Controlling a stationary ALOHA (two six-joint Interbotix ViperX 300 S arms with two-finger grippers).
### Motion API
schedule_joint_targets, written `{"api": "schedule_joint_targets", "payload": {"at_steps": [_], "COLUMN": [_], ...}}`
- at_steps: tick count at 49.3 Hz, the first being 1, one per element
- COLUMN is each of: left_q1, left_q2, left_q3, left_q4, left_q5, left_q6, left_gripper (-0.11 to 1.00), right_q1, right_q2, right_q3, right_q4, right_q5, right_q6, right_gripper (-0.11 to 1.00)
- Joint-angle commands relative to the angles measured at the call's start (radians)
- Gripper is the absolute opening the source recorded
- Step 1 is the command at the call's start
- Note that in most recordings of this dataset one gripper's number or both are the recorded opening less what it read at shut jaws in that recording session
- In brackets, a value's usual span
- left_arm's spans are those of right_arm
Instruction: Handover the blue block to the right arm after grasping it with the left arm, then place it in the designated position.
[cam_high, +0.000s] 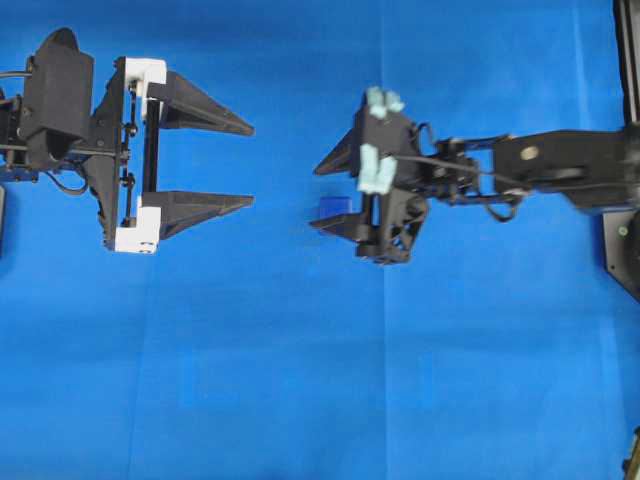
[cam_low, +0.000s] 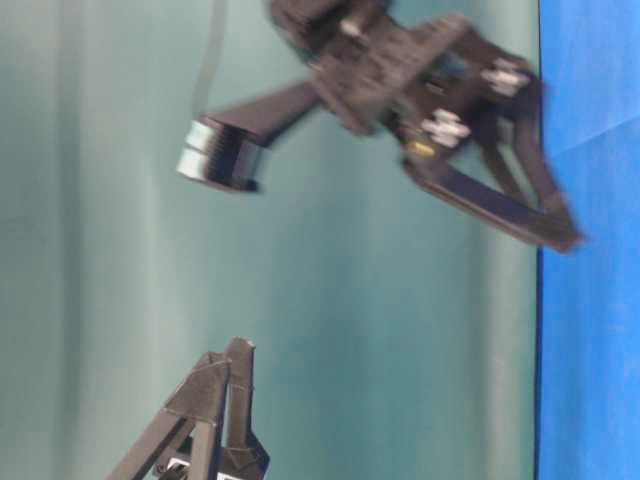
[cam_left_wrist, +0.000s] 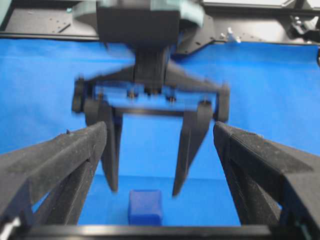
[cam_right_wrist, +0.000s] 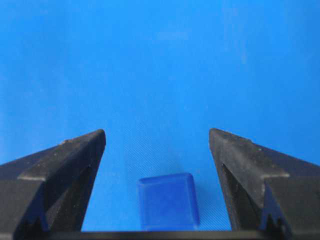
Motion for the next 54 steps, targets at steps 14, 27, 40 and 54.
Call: {"api": "schedule_joint_targets", "payload": {"at_steps": [14, 27, 40, 54], "left_q1": [0.002, 0.002, 0.002, 0.002], "left_q2": [-0.015, -0.015, -0.018, -0.018], "left_q3": [-0.017, -0.018, -0.018, -0.018], "left_q4": [0.0, 0.0, 0.0, 0.0], "left_q5": [-0.006, -0.006, -0.006, -0.006], "left_q6": [0.0, -0.002, -0.002, -0.002], "left_gripper": [0.92, 0.92, 0.92, 0.92], "right_q1": [0.003, 0.003, 0.003, 0.003], "right_q2": [-0.264, -0.408, -0.466, -0.465], "right_q3": [0.034, 0.052, 0.074, 0.074], "right_q4": [-0.015, -0.031, -0.034, -0.04], "right_q5": [0.127, 0.222, 0.235, 0.229], "right_q6": [-0.003, -0.003, -0.003, -0.003], "right_gripper": [0.76, 0.76, 0.76, 0.76]}}
